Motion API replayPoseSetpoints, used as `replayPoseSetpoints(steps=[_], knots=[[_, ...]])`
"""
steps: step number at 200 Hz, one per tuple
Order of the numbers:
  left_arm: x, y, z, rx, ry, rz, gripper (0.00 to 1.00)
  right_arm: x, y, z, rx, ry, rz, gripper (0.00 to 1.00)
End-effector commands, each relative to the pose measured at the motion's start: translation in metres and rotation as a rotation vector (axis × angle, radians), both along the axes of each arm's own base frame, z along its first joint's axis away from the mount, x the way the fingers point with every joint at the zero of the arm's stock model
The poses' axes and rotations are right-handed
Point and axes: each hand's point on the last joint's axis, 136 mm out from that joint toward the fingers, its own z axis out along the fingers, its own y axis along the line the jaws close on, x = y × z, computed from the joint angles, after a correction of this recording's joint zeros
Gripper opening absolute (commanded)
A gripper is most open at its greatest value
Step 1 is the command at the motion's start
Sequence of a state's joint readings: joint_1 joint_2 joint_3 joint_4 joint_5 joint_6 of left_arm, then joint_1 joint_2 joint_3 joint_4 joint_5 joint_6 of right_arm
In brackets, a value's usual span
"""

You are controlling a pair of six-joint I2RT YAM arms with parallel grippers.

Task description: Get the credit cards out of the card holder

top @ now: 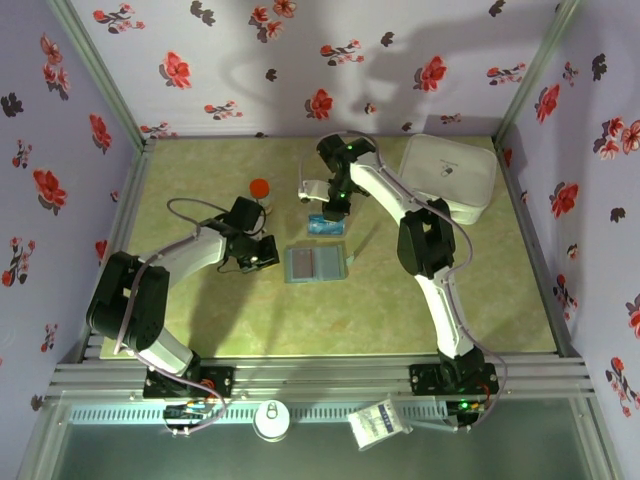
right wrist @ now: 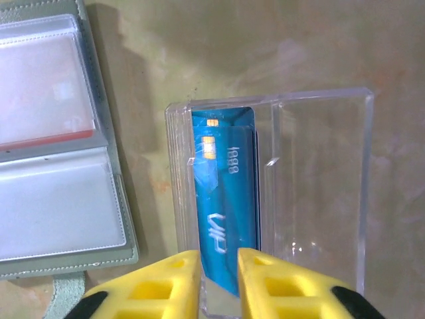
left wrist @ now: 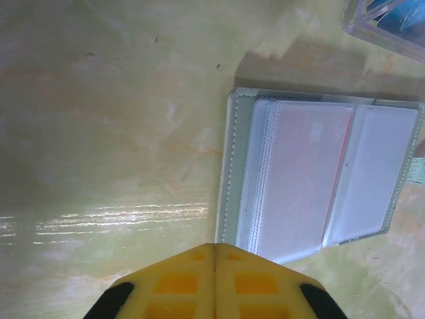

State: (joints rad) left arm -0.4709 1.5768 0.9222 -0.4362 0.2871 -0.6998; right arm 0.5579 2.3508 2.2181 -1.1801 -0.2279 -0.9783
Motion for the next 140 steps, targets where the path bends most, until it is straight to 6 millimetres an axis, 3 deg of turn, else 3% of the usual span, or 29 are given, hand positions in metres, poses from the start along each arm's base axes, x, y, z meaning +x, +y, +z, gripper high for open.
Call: replayPoseSetpoints(steps=[1, 43, 78, 140], knots=[[-0.002, 0.006, 0.003, 0.011, -0.003, 0.017, 0.07, 0.005, -0.004, 0.017, 0.012, -0.028, -0.025, 0.26], [0.004, 0.002, 0.007, -0.008, -0.018, 0.014, 0.07, 0.009, -0.002, 0.037, 0.074, -0.080, -0.139, 0.26], [0.008, -0.003, 0.010, -0.037, -0.038, 0.020, 0.07, 0.007, 0.004, 0.047, 0.188, -0.086, -0.333, 0.26], [0.011, -0.017, 0.002, -0.119, -0.026, 0.037, 0.07, -0.024, 0.024, 0.059, 0.447, 0.026, -0.735, 0.26]])
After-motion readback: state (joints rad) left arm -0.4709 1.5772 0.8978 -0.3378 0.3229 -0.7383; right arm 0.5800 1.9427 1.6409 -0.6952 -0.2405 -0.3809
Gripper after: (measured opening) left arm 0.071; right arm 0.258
